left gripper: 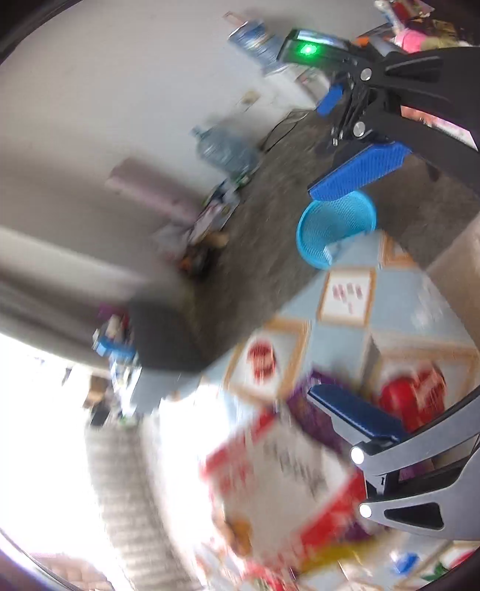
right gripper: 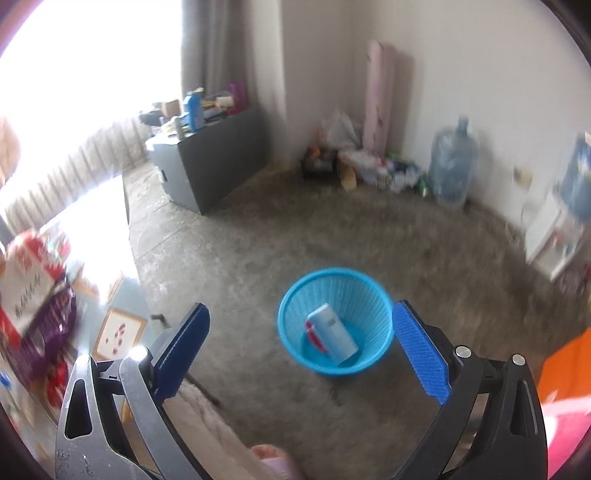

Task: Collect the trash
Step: 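Move both tools back to the snack bags on the table, then grasp the red-white snack bag with the left tool while the right tool grasps the purple snack bag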

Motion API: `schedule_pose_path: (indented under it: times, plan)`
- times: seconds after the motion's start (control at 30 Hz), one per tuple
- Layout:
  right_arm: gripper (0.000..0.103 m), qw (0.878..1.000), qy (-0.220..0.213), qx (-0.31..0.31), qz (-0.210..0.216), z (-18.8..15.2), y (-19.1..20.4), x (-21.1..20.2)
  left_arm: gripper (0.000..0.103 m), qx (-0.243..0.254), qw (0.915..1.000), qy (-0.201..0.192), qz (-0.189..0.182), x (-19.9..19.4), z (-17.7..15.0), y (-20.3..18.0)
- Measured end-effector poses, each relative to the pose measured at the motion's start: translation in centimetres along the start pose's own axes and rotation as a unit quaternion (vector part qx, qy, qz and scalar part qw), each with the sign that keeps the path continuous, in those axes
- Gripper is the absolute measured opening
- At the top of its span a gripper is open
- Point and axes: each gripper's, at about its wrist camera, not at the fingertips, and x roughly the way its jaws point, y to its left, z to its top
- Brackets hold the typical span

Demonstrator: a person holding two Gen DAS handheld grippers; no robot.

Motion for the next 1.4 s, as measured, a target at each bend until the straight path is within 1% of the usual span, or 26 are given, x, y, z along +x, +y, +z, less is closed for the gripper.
schedule_pose_path:
  times: [0.1, 0.13, 0.17, 0.27, 0.33, 0.4, 0.47, 0.53, 0.63, 0.73, 0.8, 0.93, 1.03, 1.07, 1.1, 1.17, 1.2, 1.23, 1.33, 1.4]
  plan:
    - [0.095, 0.999, -0.026, -0.037, -0.005, -0.2, 1.2, -1.4, 0.097, -0.011, 0.9991, -0.021, 0.036, -3.0, -1.2, 2.6]
    - [0.095, 0.998, -0.035, -0.045, 0.005, -0.2, 1.5, -1.8, 0.097, -0.019, 0.9985, -0.028, 0.043, -4.0, -1.8, 3.5]
    - [0.095, 0.998, -0.041, -0.046, 0.019, -0.3, 1.6, -2.4, 0.097, -0.029, 0.9978, -0.033, 0.05, -4.8, -2.3, 4.6]
    - [0.095, 0.993, -0.058, -0.036, 0.099, -0.1, 2.0, -3.2, 0.097, -0.066, 0.9941, -0.044, 0.074, -6.9, -3.9, 7.2]
    - [0.095, 0.99, -0.064, -0.034, 0.123, 0.3, 2.6, -3.4, 0.097, -0.091, 0.9912, -0.057, 0.078, -8.0, -4.6, 8.9]
    - [0.095, 0.988, -0.07, -0.038, 0.135, 0.6, 3.5, -3.7, 0.097, -0.112, 0.9874, -0.073, 0.086, -9.1, -5.3, 10.2]
    - [0.095, 0.984, -0.074, -0.04, 0.157, 0.8, 4.4, -4.1, 0.097, -0.119, 0.9842, -0.093, 0.092, -10.3, -6.0, 11.4]
    - [0.095, 0.98, -0.073, -0.039, 0.18, 1.0, 5.4, -4.2, 0.097, -0.116, 0.9826, -0.104, 0.101, -11.1, -6.3, 12.5]
    - [0.095, 0.977, -0.067, -0.047, 0.198, 1.3, 7.2, -4.2, 0.097, -0.107, 0.9813, -0.116, 0.11, -11.6, -6.1, 13.5]
    - [0.094, 0.973, -0.063, -0.058, 0.213, 1.7, 9.2, -4.1, 0.097, -0.101, 0.9801, -0.13, 0.111, -11.8, -5.4, 14.6]
    - [0.091, 0.97, -0.062, -0.065, 0.226, 2.0, 10.8, -4.0, 0.097, -0.103, 0.9777, -0.144, 0.113, -12.0, -4.8, 15.6]
    - [0.083, 0.964, -0.049, -0.075, 0.25, 1.9, 14.0, -4.2, 0.096, -0.12, 0.9746, -0.159, 0.103, -11.7, -3.3, 17.6]
    - [0.08, 0.961, -0.042, -0.086, 0.259, 1.9, 15.9, -3.7, 0.087, -0.124, 0.9745, -0.163, 0.092, -11.1, -2.0, 18.7]
    - [0.078, 0.96, -0.039, -0.09, 0.263, 2.0, 16.5, -3.5, 0.082, -0.128, 0.9749, -0.161, 0.084, -10.8, -1.6, 19.0]
    - [0.078, 0.959, -0.036, -0.091, 0.265, 2.1, 16.9, -3.2, 0.079, -0.133, 0.9755, -0.159, 0.074, -10.5, -1.3, 19.3]
    - [0.075, 0.957, -0.027, -0.092, 0.273, 2.4, 18.0, -2.5, 0.07, -0.145, 0.9771, -0.148, 0.05, -9.5, -0.8, 19.7]
    - [0.074, 0.956, -0.023, -0.093, 0.277, 2.5, 18.3, -2.2, 0.067, -0.151, 0.9776, -0.142, 0.038, -8.9, -0.6, 19.7]
    - [0.072, 0.954, -0.017, -0.094, 0.283, 2.8, 19.0, -1.6, 0.062, -0.155, 0.9781, -0.135, 0.031, -8.4, -0.5, 19.8]
    - [0.065, 0.95, 0.0, -0.087, 0.3, 3.6, 20.2, 0.0, 0.05, -0.159, 0.981, -0.108, 0.03, -6.3, -0.2, 19.8]
    - [0.059, 0.946, 0.022, -0.076, 0.314, 4.3, 21.2, 1.5, 0.046, -0.166, 0.9814, -0.092, 0.028, -5.1, -0.3, 20.0]
